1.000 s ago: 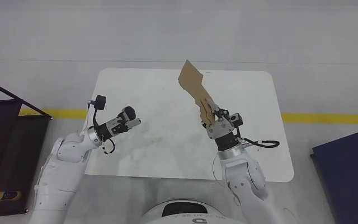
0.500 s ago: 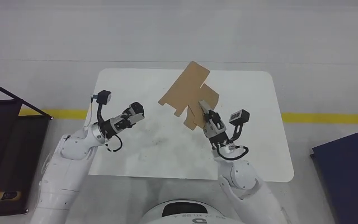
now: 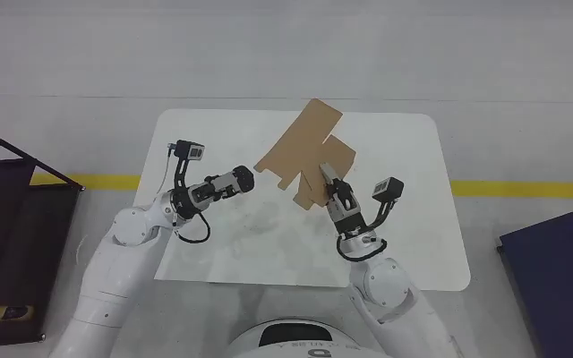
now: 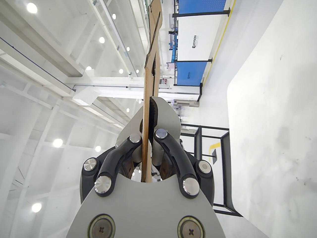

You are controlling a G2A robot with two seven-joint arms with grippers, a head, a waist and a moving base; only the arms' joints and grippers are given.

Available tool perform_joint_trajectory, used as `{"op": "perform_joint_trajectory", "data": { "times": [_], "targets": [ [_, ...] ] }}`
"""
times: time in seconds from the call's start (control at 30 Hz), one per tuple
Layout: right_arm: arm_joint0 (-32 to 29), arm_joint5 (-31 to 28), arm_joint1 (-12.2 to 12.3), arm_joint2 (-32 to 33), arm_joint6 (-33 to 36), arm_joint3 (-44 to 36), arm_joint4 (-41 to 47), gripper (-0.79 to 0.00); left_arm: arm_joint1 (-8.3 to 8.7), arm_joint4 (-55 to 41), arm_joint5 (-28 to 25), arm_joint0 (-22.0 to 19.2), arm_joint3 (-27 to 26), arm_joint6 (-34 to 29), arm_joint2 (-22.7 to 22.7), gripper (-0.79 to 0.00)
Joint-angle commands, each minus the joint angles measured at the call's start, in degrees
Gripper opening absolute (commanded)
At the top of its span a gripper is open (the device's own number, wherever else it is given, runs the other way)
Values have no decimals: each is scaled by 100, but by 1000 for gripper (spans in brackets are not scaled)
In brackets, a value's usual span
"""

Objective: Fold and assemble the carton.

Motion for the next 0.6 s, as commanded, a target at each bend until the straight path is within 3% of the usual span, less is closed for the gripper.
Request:
{"op": "perform_joint_trajectory", "data": {
  "times": [0.0,0.27,0.4,0.57],
  "targets": [
    [18,133,-1,-41,-1,-23,-261,-785,-24,11,99,-66,58,64,147,-219],
    [111,386,-43,-279,2,-53,-619,-785,-97,30,143,-343,193,229,443,-268],
    [121,384,-56,-321,43,-53,-622,-785,-110,229,142,-437,261,347,472,-376],
    [85,396,-60,-329,100,-73,-648,-785,-121,346,163,-469,286,466,491,-437]
  ]
}}
